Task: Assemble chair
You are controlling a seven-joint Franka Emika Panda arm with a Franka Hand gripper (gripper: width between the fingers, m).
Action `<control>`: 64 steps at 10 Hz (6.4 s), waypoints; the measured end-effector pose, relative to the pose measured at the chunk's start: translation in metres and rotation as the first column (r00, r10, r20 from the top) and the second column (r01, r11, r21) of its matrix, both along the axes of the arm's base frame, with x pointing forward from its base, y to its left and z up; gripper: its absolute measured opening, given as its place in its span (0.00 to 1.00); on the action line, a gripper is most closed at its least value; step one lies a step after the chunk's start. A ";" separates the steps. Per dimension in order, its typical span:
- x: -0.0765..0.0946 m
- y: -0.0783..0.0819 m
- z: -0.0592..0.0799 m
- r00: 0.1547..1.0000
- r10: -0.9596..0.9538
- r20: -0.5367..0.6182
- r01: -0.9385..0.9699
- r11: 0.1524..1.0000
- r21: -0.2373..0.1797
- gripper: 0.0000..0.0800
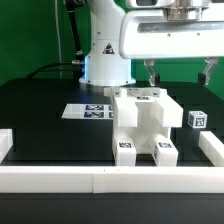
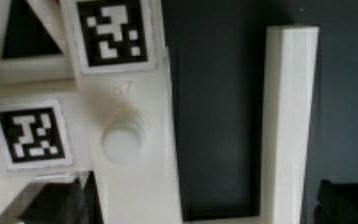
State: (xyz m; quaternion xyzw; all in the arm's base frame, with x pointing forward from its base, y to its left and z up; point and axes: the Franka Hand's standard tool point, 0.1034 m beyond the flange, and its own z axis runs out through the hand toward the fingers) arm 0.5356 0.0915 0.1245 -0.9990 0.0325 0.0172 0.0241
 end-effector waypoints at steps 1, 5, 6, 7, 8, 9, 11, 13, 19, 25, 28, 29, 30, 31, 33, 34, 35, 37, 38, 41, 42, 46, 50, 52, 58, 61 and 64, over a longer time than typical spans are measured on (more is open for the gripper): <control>-0.009 0.006 -0.003 0.999 -0.018 -0.031 0.018 1.000 0.000 0.81; -0.037 0.043 -0.019 1.000 -0.015 -0.021 0.015 1.000 0.007 0.81; -0.036 0.042 -0.018 1.000 -0.018 -0.021 0.018 1.000 0.007 0.81; -0.036 0.041 -0.018 1.000 -0.018 -0.021 0.019 1.000 0.007 0.81; -0.036 0.041 -0.019 1.000 -0.018 -0.021 0.018 1.000 0.007 0.81; -0.036 0.042 -0.019 1.000 -0.020 -0.015 0.020 1.000 0.007 0.81; -0.057 0.061 -0.025 1.000 -0.008 0.018 0.008 1.000 0.003 0.81; -0.077 0.083 -0.035 1.000 -0.016 0.024 0.016 1.000 0.002 0.81; -0.088 0.090 -0.048 0.998 -0.016 0.056 0.016 1.000 0.002 0.81; -0.128 0.104 -0.073 0.994 0.070 0.087 -0.070 0.998 -0.007 0.81; -0.129 0.102 -0.078 0.994 0.072 0.084 -0.071 0.997 -0.012 0.81; -0.131 0.102 -0.082 0.994 0.074 0.080 -0.073 0.997 -0.016 0.81; -0.134 0.101 -0.087 0.994 0.078 0.076 -0.077 0.997 -0.020 0.81; -0.135 0.100 -0.093 0.994 0.080 0.077 -0.078 0.997 -0.024 0.81; -0.137 0.098 -0.101 0.994 0.080 0.073 -0.078 0.996 -0.031 0.81; -0.139 0.097 -0.104 0.994 0.080 0.070 -0.078 0.996 -0.034 0.81; -0.140 0.095 -0.108 0.995 0.080 0.064 -0.078 0.996 -0.038 0.81; -0.142 0.094 -0.110 0.995 0.081 0.059 -0.078 0.996 -0.040 0.81; -0.142 0.094 -0.110 0.995 0.080 0.058 -0.078 0.996 -0.040 0.70; -0.142 0.094 -0.111 0.995 0.080 0.058 -0.078 0.996 -0.041 0.36; -0.142 0.094 -0.111 0.995 0.080 0.058 -0.078 0.996 -0.041 0.36; -0.143 0.094 -0.110 0.996 0.079 0.051 -0.077 0.996 -0.041 0.36; -0.128 0.090 -0.045 0.999 0.041 0.013 -0.041 0.999 -0.005 0.36; -0.119 0.080 -0.014 1.000 0.016 0.014 -0.017 1.000 0.018 0.36; -0.106 0.072 -0.006 0.999 0.032 0.012 -0.033 0.999 0.020 0.36; -0.069 0.036 0.022 0.989 0.144 0.034 -0.145 0.989 0.027 0.36; -0.065 0.032 0.018 0.985 0.171 0.031 -0.172 0.985 0.024 0.36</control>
Offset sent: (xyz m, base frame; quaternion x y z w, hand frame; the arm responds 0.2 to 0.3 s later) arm -0.0367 0.0423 -0.0101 0.0199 0.0018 0.0231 0.9995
